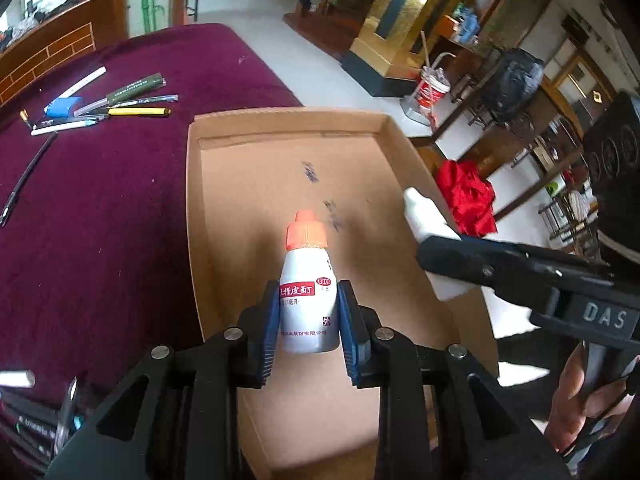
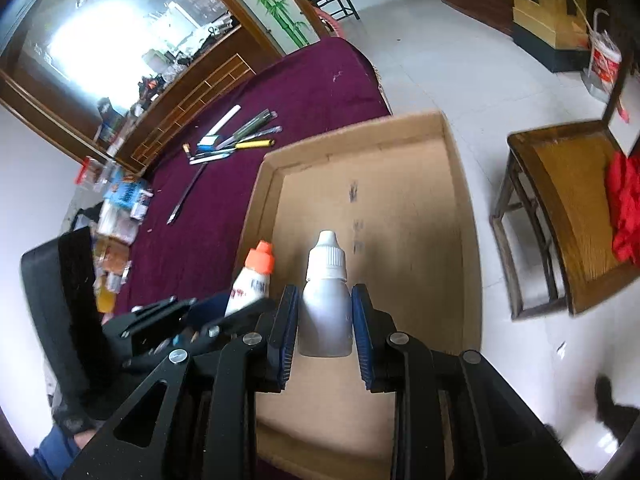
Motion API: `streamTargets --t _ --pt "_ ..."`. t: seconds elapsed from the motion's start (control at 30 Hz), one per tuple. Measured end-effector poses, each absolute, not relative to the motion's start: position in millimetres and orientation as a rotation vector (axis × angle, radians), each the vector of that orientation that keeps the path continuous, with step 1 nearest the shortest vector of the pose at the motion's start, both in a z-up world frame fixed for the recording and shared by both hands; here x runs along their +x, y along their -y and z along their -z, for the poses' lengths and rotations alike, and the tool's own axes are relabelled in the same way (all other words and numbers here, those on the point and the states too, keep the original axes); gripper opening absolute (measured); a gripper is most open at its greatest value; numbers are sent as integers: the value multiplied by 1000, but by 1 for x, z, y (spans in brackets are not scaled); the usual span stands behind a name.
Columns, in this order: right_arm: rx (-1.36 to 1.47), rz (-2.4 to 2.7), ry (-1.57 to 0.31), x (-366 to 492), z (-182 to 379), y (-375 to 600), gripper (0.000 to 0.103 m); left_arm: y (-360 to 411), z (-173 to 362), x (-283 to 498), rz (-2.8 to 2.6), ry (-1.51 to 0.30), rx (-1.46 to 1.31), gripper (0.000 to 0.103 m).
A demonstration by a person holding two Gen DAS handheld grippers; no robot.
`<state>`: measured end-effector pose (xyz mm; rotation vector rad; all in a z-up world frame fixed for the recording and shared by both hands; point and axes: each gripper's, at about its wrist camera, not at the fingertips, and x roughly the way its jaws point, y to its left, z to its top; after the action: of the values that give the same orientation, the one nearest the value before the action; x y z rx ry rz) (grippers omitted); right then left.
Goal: Organize rigid objects
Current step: 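Lower both bottles into the tray and open both grippers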
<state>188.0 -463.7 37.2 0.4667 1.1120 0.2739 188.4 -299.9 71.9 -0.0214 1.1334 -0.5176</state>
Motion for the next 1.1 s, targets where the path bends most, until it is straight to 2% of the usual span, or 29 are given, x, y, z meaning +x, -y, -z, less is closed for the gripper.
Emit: streamTargets --t 0.33,0.93,1.03,1.1 --pt "435 -294 -1171 267 -3 443 23 298 -53 234 427 -1130 -37 24" --pt "410 -302 -1189 286 9 434 24 299 -41 238 373 -1134 -23 25" --pt "417 -307 -1195 285 9 434 27 299 -41 238 375 -1135 -21 25" --pt "422 -310 -1192 282 6 435 34 299 -41 238 376 -1139 -24 25"
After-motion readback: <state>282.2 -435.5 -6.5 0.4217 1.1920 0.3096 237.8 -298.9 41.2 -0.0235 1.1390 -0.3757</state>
